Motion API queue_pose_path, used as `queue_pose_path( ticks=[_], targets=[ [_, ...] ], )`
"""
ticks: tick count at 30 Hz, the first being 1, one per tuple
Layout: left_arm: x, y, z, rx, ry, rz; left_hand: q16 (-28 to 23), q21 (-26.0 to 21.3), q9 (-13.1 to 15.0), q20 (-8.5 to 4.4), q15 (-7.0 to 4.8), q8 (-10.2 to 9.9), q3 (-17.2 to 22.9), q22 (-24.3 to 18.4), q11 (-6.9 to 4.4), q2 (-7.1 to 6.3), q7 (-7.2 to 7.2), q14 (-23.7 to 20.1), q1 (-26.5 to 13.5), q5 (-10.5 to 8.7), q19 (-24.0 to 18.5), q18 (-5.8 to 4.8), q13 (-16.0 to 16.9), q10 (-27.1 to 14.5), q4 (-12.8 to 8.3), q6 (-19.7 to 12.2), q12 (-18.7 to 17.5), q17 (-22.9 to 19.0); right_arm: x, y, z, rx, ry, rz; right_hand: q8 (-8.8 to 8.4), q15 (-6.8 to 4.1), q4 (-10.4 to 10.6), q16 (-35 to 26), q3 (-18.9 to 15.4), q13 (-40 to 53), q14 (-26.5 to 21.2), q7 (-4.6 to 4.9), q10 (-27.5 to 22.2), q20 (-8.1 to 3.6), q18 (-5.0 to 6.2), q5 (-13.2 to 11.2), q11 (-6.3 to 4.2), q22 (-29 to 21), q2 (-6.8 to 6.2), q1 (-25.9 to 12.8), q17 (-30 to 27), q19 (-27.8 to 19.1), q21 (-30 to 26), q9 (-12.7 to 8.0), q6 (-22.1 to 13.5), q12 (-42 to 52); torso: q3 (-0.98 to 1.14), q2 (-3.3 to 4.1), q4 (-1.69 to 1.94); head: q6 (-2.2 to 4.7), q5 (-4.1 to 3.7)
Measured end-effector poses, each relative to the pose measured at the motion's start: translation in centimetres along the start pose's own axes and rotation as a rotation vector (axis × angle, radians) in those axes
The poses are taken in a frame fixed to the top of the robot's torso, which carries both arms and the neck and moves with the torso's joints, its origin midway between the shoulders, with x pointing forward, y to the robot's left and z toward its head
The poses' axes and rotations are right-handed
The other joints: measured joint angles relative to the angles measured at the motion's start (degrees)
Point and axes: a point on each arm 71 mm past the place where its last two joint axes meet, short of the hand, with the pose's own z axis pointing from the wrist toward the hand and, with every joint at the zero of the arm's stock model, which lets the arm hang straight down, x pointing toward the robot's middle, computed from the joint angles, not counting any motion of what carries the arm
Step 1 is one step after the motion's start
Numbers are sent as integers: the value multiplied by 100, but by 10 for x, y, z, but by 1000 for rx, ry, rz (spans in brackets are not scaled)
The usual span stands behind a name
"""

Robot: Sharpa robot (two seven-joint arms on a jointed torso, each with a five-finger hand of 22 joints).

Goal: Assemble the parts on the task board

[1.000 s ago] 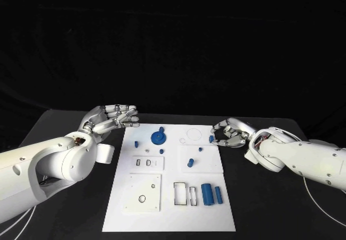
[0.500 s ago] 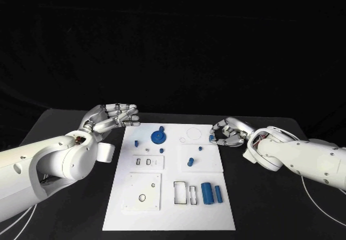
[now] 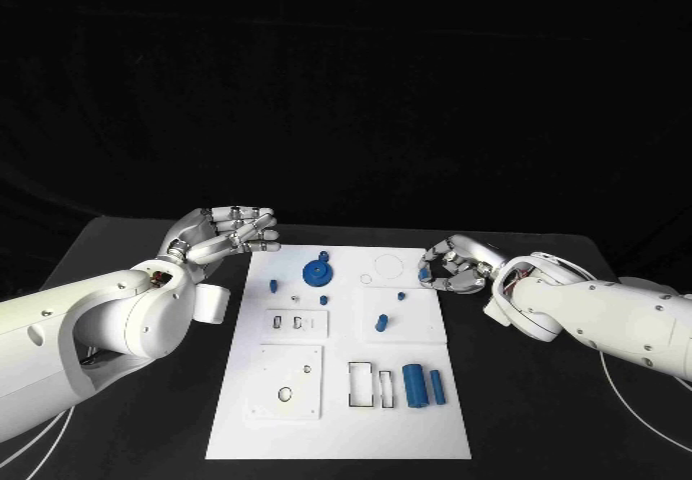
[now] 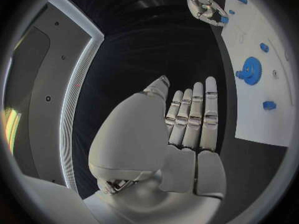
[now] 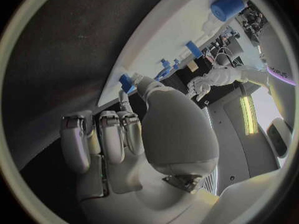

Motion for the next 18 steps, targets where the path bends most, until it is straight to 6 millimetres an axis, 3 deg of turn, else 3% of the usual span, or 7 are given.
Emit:
queue_pose_path(
  ticks=[7,14,18],
  targets=[
    [0,0,0,-1,-1,0,0,22,0,0,0,0,0,0,0,0,0,0,0,0,0,0,0,0,0,0,0,8,0,0,1,2,2,-7,66,-43,-33,0,130,0,1,-55,-8,-44,0,0,-52,0,62,-2,0,0,23,20,163,0,2,0,1,-8,1],
    [0,0,0,-2,-1,0,0,22,0,0,0,0,0,-1,0,0,0,0,0,0,0,0,0,0,0,0,0,8,0,0,1,2,-7,-14,245,-188,-111,0,382,0,-1,-206,-16,-157,-1,-150,-221,-1,206,-37,0,11,23,68,477,0,3,1,-2,-12,11],
    [-1,0,0,-2,-1,0,0,22,0,0,0,0,0,-1,0,0,0,0,0,0,0,0,0,0,0,0,0,7,-1,-1,1,2,-24,-20,312,-217,-169,0,469,0,11,-192,-13,-197,0,-171,-258,-1,254,-23,0,10,23,71,496,0,4,0,-1,-12,6]
  ],
)
